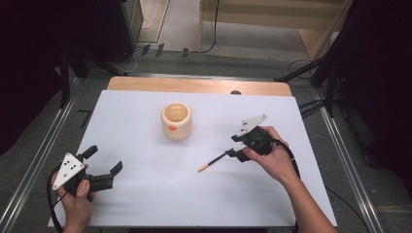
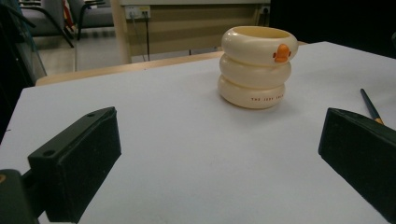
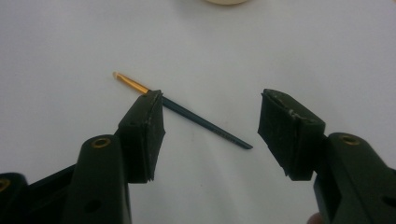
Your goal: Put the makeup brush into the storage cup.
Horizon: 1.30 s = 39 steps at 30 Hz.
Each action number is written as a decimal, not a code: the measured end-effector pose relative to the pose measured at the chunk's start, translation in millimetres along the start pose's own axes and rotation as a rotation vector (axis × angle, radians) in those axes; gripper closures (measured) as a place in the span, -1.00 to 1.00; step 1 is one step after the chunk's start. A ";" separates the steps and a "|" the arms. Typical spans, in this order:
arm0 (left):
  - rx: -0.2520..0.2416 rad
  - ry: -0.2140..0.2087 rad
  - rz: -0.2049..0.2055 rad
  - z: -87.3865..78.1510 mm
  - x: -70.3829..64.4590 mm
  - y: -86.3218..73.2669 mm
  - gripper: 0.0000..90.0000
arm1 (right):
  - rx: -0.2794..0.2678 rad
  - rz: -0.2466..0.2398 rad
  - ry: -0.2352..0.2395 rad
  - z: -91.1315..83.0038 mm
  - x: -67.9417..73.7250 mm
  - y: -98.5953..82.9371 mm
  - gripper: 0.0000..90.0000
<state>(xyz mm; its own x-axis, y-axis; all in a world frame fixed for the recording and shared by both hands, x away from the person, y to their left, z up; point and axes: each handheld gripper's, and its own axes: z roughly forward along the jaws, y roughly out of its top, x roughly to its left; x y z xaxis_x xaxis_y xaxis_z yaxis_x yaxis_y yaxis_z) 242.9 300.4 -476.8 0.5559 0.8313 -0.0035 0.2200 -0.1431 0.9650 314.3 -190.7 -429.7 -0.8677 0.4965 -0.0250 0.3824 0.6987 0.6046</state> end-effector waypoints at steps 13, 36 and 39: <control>-0.001 -0.006 0.002 0.5 -1.3 0.6 -1.00 | 0.182 -0.172 0.076 29.4 0.1 23.8 0.10; 0.007 -0.015 0.005 2.9 -2.3 0.4 -1.00 | 0.432 -0.369 0.135 75.1 -2.1 34.8 0.28; 0.006 -0.018 0.007 3.3 -3.0 0.4 -1.00 | 0.466 -0.366 0.142 79.4 -2.0 37.4 0.35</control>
<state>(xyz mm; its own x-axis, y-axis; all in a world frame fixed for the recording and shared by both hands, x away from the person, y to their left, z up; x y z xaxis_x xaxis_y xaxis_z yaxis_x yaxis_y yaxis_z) 243.9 296.1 -477.3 0.5715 0.8206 -0.0015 0.2209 -0.1520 0.9634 355.6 -124.6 -470.3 -0.9907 0.1303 -0.0394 0.1223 0.9789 0.1635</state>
